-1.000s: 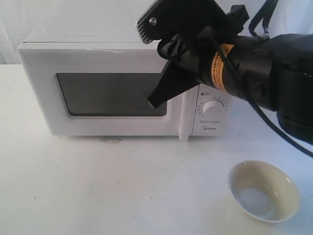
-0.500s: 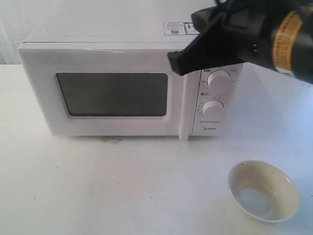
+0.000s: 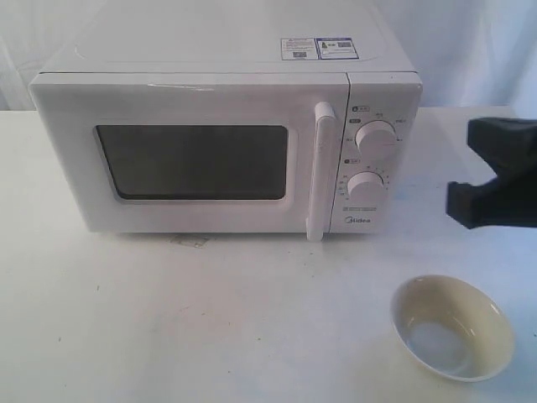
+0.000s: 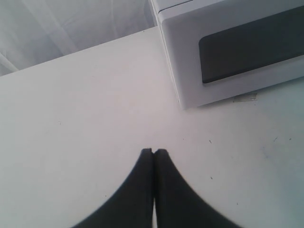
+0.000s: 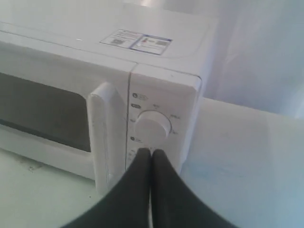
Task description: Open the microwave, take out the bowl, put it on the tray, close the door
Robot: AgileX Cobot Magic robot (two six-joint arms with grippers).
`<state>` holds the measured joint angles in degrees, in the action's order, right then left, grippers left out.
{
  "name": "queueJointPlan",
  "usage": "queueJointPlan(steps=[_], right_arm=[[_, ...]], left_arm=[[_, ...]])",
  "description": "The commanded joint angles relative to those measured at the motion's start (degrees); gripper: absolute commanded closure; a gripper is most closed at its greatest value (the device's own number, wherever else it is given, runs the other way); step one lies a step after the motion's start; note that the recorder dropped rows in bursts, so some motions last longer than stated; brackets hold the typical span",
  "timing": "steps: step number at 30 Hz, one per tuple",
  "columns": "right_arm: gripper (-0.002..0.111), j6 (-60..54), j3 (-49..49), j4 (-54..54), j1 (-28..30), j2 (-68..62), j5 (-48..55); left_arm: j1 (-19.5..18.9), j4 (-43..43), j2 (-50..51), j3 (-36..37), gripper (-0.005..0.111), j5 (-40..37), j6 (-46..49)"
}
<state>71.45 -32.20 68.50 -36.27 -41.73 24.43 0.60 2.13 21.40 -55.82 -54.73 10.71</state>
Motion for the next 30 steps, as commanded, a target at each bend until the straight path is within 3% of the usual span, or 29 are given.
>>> queueJointPlan(steps=[1, 13, 24, 26, 28, 30], right_arm=[[0.108, 4.24, 5.69, -0.09, 6.57, 6.95, -4.99], [0.108, 4.24, 10.88, 0.02, 25.66, 27.88, -18.87], [0.108, 4.36, 11.22, 0.02, 26.63, 31.83, -21.98], [0.108, 0.40, 12.00, -4.90, 26.63, 31.83, -21.84], [0.108, -11.83, 13.29, -15.93, 26.63, 31.92, -22.08], [0.108, -33.52, 14.72, -34.33, 26.63, 31.92, -23.45]], left_arm=[[0.14, 0.31, -0.37, -0.24, 0.107, -0.06, -0.42], [0.14, 0.31, -0.37, -0.24, 0.107, -0.06, -0.42], [0.14, 0.31, -0.37, -0.24, 0.107, -0.06, -0.42], [0.14, 0.31, -0.37, -0.24, 0.107, -0.06, -0.42], [0.14, 0.31, -0.37, -0.24, 0.107, -0.06, -0.42], [0.14, 0.31, -0.37, -0.24, 0.107, -0.06, -0.42]])
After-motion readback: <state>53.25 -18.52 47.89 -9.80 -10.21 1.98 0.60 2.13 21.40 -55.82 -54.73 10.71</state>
